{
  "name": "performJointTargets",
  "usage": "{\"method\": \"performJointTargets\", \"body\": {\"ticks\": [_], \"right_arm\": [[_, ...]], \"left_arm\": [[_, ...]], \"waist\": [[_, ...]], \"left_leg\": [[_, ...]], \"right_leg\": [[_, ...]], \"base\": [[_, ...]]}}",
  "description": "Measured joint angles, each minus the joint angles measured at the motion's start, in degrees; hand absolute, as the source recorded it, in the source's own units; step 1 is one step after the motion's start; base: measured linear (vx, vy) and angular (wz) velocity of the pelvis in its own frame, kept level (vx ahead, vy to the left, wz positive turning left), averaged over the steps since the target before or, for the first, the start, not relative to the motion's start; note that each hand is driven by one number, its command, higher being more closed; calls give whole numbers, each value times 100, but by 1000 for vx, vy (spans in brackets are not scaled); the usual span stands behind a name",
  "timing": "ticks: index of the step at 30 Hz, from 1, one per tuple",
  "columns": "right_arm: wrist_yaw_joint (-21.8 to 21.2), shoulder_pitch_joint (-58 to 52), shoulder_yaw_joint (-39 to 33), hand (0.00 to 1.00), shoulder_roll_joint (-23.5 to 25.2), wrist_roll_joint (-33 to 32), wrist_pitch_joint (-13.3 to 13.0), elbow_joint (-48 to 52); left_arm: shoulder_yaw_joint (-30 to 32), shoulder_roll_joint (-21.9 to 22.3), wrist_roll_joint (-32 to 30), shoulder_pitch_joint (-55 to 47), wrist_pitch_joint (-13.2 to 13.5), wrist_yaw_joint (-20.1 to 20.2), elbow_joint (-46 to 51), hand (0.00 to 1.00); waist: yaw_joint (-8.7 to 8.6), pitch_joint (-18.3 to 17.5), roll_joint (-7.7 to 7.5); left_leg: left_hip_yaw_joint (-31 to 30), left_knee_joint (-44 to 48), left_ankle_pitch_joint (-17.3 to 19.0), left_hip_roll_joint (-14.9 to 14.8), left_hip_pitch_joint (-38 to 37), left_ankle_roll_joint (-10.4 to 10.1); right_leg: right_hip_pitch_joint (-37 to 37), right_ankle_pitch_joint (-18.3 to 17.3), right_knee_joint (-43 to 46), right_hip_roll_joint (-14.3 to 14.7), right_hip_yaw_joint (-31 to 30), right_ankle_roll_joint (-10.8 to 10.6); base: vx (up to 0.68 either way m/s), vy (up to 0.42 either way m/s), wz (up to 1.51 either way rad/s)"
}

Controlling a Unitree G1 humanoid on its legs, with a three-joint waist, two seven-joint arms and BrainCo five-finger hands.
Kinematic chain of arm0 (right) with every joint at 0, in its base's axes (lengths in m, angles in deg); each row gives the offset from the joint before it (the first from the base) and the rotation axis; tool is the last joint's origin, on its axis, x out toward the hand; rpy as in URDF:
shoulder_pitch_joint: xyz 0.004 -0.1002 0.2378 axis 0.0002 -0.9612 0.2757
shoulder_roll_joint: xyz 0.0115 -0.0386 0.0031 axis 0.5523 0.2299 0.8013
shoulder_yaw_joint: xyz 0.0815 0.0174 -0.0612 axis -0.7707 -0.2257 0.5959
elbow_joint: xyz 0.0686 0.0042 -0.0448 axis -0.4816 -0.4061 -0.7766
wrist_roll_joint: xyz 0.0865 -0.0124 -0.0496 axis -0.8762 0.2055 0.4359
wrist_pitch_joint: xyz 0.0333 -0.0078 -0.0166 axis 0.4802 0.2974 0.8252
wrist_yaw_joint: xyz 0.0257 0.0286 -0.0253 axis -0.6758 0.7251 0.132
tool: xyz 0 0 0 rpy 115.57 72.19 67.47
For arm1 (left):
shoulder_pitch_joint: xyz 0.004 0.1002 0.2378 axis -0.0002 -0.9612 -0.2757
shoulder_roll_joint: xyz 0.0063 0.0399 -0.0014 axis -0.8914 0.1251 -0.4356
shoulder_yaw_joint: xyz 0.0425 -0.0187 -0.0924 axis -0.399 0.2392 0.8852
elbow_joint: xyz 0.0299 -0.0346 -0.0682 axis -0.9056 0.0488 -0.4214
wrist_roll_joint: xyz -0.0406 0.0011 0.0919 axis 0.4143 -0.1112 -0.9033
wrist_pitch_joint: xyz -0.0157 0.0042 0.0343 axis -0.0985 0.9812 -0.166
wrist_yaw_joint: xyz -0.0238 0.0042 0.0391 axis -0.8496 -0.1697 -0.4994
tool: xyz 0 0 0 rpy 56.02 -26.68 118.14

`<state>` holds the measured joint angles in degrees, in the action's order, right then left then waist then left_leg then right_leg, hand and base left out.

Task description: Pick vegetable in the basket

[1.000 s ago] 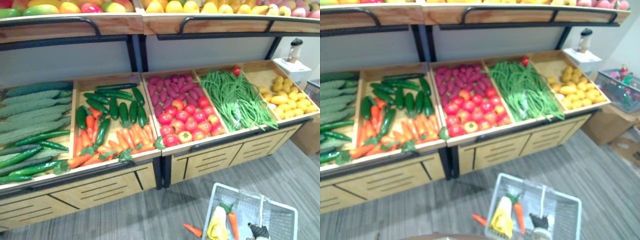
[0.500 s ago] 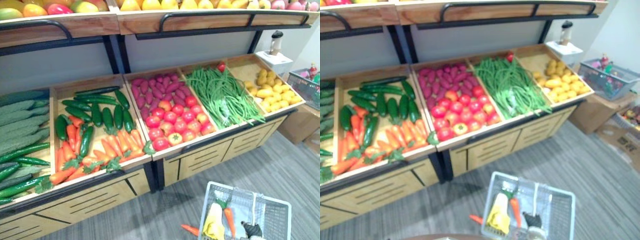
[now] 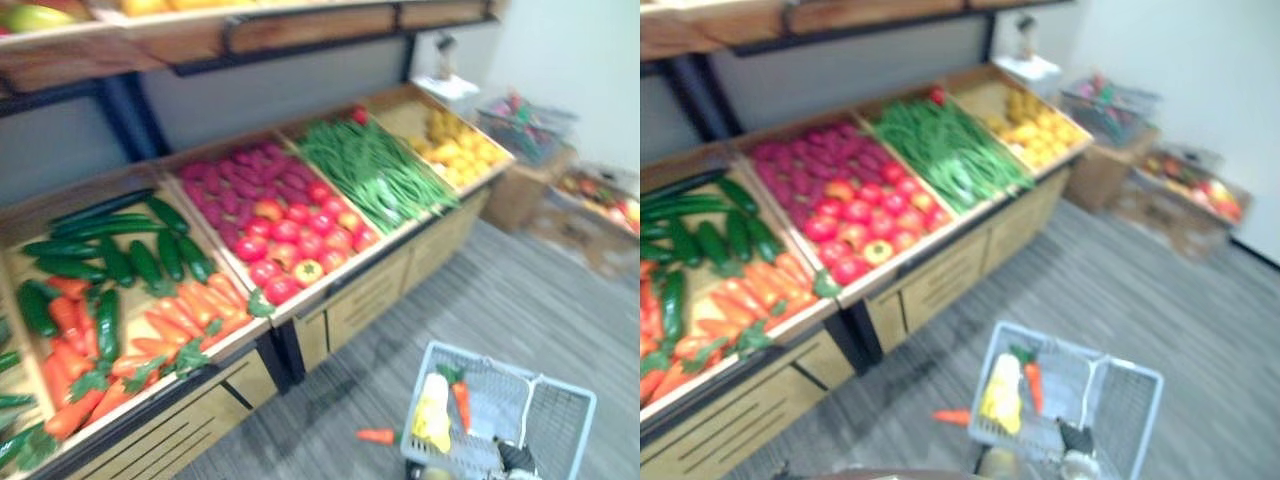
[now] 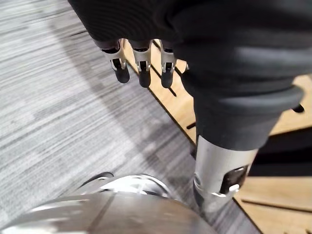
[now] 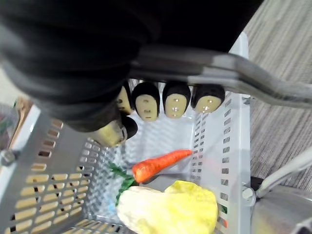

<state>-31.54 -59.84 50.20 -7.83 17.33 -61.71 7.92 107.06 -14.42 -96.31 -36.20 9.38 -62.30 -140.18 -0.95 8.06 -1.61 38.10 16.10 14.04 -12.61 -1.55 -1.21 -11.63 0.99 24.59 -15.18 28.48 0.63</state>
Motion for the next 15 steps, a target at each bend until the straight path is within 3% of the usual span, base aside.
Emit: {"method": "performJointTargets", "body": {"ticks": [1,3,6,8,10,15], "right_arm": [[-9,7,36,100,-59,29,13,-77],[-33,132,205,100,-167,130,58,-411],[-49,417,237,100,-200,310,234,-795],[-50,457,190,100,-198,288,257,-879],[-30,415,210,100,-314,262,300,-893],[18,156,300,100,-431,217,329,-907]], "left_arm": [[2,-18,5,-32,-2,6,5,0],[-56,-22,88,-174,-3,31,-1,0],[-22,-66,241,-122,-10,103,-10,0],[16,-60,241,-35,-10,132,-65,0],[81,7,241,32,-10,134,-123,0],[79,65,240,97,-5,126,-167,0]], "waist": [[19,7,-26],[85,4,-74],[126,-3,-159],[93,42,-113],[85,29,15],[-76,-38,204]], "left_leg": [[385,-142,-58,2,-134,21],[1023,-320,-137,8,-349,-14],[1851,-133,-161,-118,-316,-35],[2069,146,-161,-335,-281,-36],[2242,278,-228,-559,-265,-134],[2240,431,-589,-845,-265,-152]], "right_leg": [[194,-444,733,-230,579,31],[560,-825,1267,-465,1181,10],[801,-1044,1116,-712,1333,-167],[795,-1246,716,-514,1338,-367],[793,-1367,39,-31,1155,-352],[1092,-1321,-1081,603,1050,-284]], "base": [[-158,149,-132],[-85,70,-179],[-18,-83,-162],[-20,-261,-112],[-41,-277,-103],[-41,-196,-39]]}}
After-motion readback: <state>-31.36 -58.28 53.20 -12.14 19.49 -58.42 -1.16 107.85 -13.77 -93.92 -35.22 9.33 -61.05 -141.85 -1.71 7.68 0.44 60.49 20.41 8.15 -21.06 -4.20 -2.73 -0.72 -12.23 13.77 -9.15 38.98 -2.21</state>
